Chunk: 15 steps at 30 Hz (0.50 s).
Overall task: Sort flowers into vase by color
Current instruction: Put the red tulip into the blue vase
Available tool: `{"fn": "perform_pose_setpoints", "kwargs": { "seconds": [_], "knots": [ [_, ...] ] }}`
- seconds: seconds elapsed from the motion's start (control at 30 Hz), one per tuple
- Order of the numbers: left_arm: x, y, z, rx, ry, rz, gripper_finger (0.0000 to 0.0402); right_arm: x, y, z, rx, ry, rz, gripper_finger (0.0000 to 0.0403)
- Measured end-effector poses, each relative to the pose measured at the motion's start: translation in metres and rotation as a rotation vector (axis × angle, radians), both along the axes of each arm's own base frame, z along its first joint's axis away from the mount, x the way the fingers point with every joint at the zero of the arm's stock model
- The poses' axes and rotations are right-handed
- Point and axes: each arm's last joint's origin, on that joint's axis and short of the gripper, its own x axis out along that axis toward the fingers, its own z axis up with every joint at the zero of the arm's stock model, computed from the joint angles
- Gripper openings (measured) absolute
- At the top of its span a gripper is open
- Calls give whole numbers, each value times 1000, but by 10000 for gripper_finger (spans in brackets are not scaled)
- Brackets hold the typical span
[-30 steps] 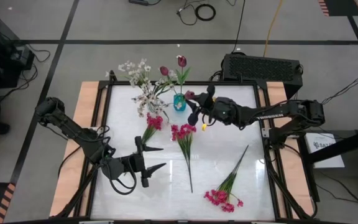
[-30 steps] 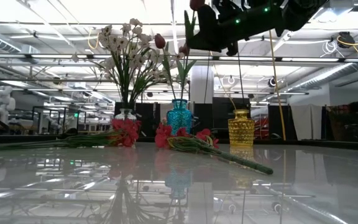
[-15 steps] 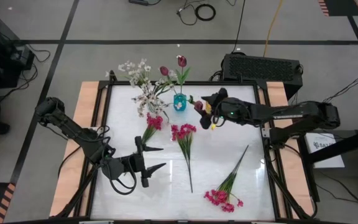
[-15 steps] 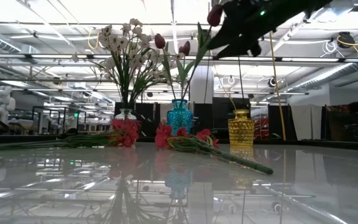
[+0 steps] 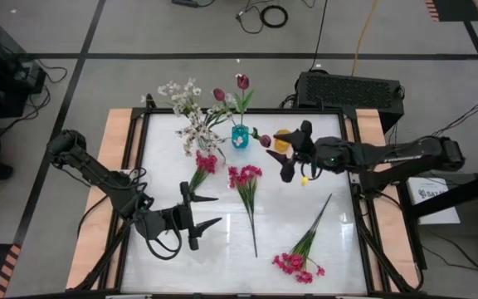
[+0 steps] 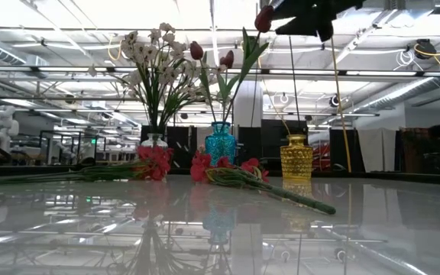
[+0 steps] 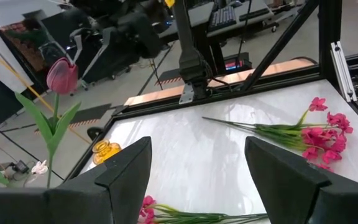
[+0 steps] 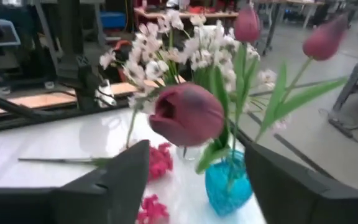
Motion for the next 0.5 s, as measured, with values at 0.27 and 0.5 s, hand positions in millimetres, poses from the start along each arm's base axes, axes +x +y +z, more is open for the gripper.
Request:
{"fn": "perform_pose_setpoints", "kwargs": {
  "seconds": [0.27,0.5],
  "knots": [
    [0,0,1,-10,-14,0,265,27,1,-19,-40,30,-19,119],
    [0,0,1,-8,-12,0,265,42,-2,-24,-149,13,-82,27]
  ]
}}
